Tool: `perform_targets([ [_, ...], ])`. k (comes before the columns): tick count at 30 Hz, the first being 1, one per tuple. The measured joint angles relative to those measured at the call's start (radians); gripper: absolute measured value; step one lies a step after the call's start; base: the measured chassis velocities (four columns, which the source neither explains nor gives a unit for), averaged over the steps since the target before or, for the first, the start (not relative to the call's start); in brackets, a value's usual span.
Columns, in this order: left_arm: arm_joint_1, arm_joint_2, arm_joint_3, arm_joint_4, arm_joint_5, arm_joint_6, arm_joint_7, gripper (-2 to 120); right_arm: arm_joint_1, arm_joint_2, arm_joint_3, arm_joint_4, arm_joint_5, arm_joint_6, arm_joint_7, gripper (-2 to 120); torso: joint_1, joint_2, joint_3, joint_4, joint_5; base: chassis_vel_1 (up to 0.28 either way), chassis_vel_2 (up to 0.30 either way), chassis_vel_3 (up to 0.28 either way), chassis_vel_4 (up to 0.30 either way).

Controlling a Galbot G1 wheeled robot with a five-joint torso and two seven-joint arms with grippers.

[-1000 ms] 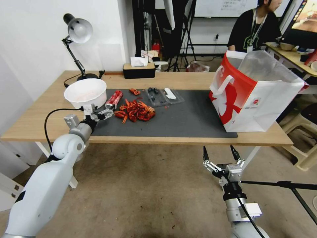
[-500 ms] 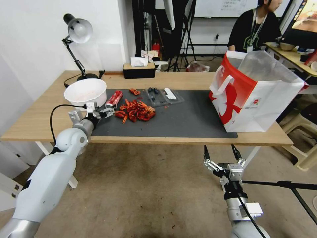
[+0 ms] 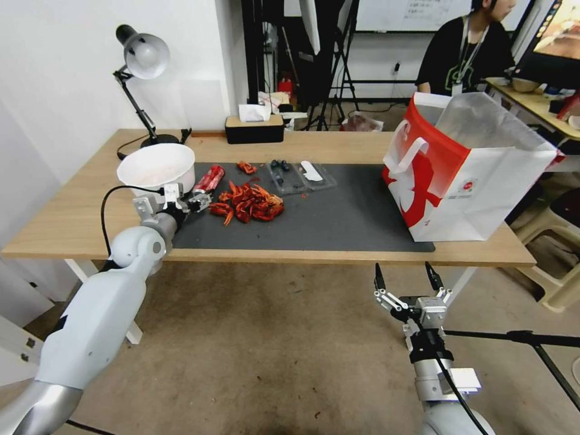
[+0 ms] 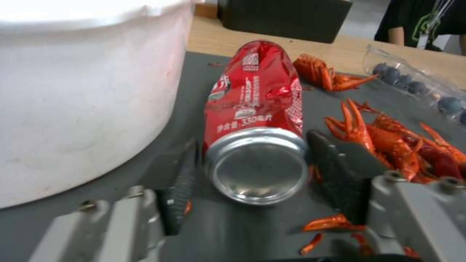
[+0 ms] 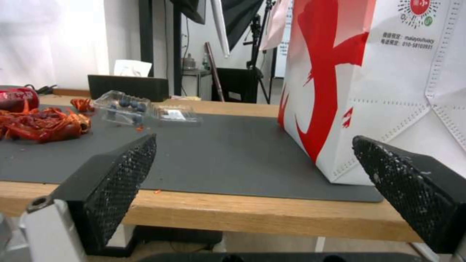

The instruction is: Pick up the trash from the table and place it into the takeout bag.

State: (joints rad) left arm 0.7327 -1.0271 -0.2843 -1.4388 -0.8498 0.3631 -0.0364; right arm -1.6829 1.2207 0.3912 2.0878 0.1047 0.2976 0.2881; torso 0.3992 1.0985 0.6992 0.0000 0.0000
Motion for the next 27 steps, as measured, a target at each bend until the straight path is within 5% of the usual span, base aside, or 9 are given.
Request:
perform_targets([
  [16, 0.030, 0.022, -0.010, -0.030, 0.025, -0.044, 0.064, 50, 0.011, 0.005, -0.003, -0.006, -0.003, -0.003, 0.002, 100, 0.000, 0.000, 0.000, 0.0001, -0.0001, 0.000, 0.000, 0.000, 0.000],
  [22, 0.049, 0.038, -0.015, -0.068, 0.024, -0.145, 0.181, 50, 0.012, 0.004, -0.003, -0.007, -0.003, -0.003, 0.003, 100, 0.000, 0.000, 0.000, 0.0001, -0.0001, 0.000, 0.000, 0.000, 0.000],
  [25, 0.021, 0.048, 0.017, -0.078, -0.018, -0.261, 0.325, 50, 0.013, 0.005, -0.002, -0.007, -0.003, -0.003, 0.003, 100, 0.000, 0.000, 0.000, 0.0002, 0.0000, 0.000, 0.000, 0.000, 0.000],
  [27, 0.010, 0.049, 0.028, -0.078, -0.029, -0.282, 0.349, 50, 0.013, 0.006, -0.002, -0.008, -0.003, -0.003, 0.003, 100, 0.000, 0.000, 0.000, 0.0001, 0.0001, 0.000, 0.000, 0.000, 0.000],
])
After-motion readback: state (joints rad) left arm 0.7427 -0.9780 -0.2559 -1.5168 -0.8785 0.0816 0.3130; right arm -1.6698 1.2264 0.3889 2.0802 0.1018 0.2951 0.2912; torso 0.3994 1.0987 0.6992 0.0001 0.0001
